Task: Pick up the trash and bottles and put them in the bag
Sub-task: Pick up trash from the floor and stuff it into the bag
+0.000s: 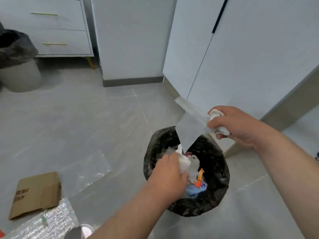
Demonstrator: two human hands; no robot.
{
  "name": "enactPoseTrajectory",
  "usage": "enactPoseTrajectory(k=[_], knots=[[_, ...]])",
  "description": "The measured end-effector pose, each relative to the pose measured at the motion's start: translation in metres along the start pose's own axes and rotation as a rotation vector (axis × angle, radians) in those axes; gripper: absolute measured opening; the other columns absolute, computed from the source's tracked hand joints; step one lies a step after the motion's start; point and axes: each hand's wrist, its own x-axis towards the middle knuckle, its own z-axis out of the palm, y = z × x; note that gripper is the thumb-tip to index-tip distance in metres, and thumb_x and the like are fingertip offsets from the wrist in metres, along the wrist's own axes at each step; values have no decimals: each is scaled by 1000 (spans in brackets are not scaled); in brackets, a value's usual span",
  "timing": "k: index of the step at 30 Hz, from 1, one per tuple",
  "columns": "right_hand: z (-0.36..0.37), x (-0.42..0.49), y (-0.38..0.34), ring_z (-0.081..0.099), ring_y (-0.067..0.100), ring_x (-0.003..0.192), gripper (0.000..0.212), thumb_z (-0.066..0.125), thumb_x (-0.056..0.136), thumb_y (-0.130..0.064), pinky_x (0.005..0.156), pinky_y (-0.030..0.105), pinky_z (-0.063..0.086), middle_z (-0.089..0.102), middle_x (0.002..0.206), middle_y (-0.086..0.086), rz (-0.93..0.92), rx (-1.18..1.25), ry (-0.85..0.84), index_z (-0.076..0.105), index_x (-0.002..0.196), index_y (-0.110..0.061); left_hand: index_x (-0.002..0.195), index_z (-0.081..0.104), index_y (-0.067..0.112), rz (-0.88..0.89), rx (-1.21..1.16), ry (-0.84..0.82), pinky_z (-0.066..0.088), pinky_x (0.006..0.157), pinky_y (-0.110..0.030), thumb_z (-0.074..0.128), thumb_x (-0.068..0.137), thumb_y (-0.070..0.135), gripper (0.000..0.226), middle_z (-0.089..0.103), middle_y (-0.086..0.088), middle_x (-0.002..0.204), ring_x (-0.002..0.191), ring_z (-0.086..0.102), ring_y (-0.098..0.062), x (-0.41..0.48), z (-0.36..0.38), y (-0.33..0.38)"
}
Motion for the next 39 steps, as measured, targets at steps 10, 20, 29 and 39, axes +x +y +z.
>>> enactPoseTrajectory(k=[10,20,29,39], knots=[[19,-3,32,57,16,80,29,62,82,-18,65,31,53,56,104,0,61,-454,-129,58,109,-26,149,-18,18,-109,210,-85,2,120,-31,38,84,70,100,-40,8,141,147,-16,-12,-31,9,-55],[114,17,102,14,32,146,67,37,96,-51,117,40,18,8,160,11,121,-999,-485,13,153,-25,150,-14,18,-73,175,-64,-6,117,-30,33,75,79,107,-37,9,140,144,-24,-14,-28,14,-65],[143,15,16,44,23,126,46,50,90,-39,101,36,38,48,141,8,-178,-960,-100,48,133,-22,150,20,25,-252,48,274,-2,117,-24,18,87,66,75,-1,3,162,146,-11,-8,-111,-75,-207],[323,32,1,40,17,130,45,49,92,-33,107,26,32,42,141,-3,-460,-923,-339,46,136,-23,104,55,3,-1289,-291,480,48,86,-38,69,69,39,53,56,-21,117,103,57,-39,-183,-110,-403]])
